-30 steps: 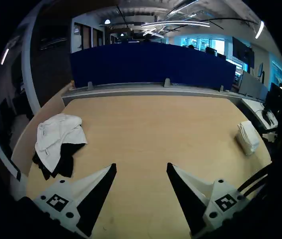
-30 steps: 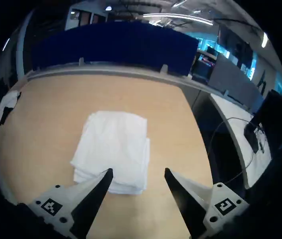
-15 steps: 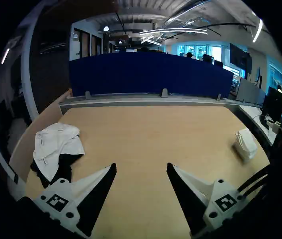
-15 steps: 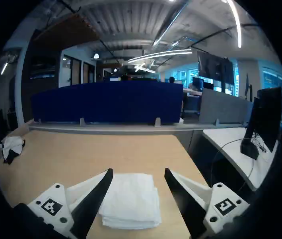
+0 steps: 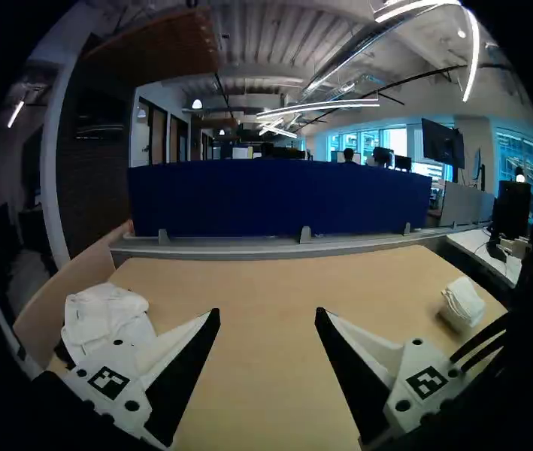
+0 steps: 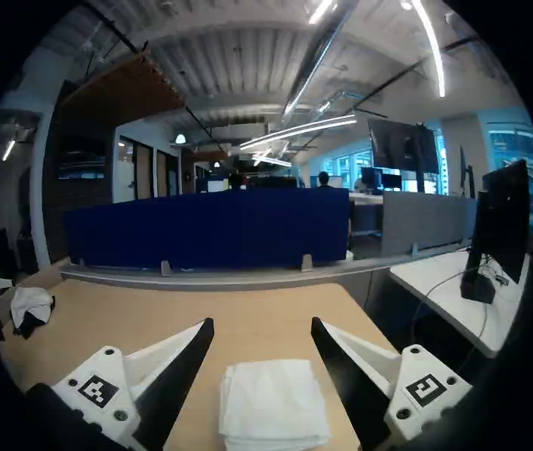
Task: Fold towel
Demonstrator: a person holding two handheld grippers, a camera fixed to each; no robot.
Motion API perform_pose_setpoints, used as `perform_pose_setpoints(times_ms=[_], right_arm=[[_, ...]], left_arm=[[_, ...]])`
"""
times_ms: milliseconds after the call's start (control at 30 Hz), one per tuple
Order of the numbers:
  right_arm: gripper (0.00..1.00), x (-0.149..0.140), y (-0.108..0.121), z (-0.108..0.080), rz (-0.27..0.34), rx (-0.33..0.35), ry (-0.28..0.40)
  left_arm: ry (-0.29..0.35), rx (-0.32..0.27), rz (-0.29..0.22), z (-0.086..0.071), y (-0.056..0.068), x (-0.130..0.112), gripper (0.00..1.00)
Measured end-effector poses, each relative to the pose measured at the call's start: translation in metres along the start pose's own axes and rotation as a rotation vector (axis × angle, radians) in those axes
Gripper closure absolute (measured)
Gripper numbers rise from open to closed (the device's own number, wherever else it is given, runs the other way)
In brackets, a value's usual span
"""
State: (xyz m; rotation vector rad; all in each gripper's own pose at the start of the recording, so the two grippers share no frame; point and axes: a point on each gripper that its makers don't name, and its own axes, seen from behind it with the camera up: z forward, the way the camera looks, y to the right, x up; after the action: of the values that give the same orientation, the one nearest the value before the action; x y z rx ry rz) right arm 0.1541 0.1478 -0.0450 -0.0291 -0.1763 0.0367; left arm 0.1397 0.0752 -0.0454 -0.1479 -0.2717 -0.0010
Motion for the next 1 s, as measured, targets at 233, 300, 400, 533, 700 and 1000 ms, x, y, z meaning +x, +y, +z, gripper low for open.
perform_pose_setpoints(times_ms=[233,300,400,533,700,1000], right_arm=[[0.00,0.015,-0.042,0.003,-0.012,0.011,0.026],[0.00,0.020,-0.056,0.003,-0.020,0.017,0.035],[0.00,0.025,-0.075,0.005,-0.038,0.023,0.047],[0.00,0.037,-0.097,0.006,-0.056,0.017,0.081],[0.00,0.042,-0.127,0.010,-0.069,0.016,0.102],[0.00,0.033,-0.156,0.020,-0.062,0.013,0.095]], left_arm=[[0.058,0.017,-0.013,0.006,-0.010,0.017,0.06],[0.070,0.016,-0.019,0.009,-0.011,0.021,0.06],[0.087,0.007,-0.022,0.011,-0.012,0.026,0.06],[0.101,-0.002,-0.012,0.014,-0.013,0.030,0.06],[0.127,-0.007,-0.008,0.017,-0.017,0.036,0.06],[0.139,0.010,0.009,0.024,-0.029,0.034,0.06]])
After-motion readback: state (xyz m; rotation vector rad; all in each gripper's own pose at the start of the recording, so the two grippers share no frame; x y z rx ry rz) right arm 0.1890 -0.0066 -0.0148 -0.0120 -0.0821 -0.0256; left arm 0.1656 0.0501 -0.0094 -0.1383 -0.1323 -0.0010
